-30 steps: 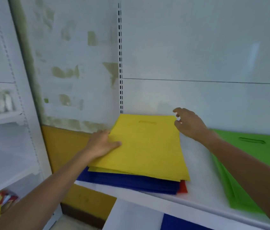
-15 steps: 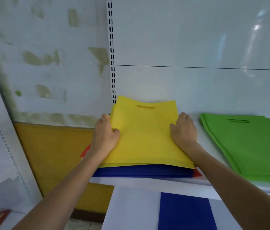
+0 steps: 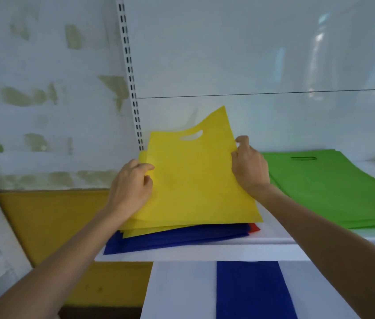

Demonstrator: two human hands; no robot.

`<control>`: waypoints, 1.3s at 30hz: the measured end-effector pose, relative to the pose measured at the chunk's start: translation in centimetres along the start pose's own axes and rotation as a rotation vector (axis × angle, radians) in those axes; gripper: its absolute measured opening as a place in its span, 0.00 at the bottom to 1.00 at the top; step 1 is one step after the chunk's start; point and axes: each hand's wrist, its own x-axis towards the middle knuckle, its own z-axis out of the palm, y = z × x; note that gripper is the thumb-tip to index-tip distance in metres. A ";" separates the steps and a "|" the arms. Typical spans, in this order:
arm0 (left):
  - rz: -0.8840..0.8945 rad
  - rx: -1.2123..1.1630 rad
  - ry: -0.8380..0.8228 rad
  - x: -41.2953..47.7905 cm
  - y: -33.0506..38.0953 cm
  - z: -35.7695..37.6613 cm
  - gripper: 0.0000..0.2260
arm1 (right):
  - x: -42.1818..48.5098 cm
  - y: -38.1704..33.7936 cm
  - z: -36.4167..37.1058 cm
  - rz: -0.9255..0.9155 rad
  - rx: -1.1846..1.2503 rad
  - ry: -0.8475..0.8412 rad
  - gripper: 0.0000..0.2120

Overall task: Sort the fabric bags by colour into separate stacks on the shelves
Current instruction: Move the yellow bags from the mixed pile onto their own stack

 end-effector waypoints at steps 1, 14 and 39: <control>0.036 0.001 -0.014 0.1 0.7 -0.3 0.17 | 0.0 0.5 -1.3 0.007 0.034 0.031 0.16; 0.337 -0.334 -0.144 -2.1 26.1 7.1 0.19 | -9.1 22.4 -23.3 0.199 -0.234 0.089 0.18; 0.627 -0.599 -0.475 -8.6 65.3 22.3 0.20 | -19.4 51.9 -47.3 0.655 -0.321 0.339 0.17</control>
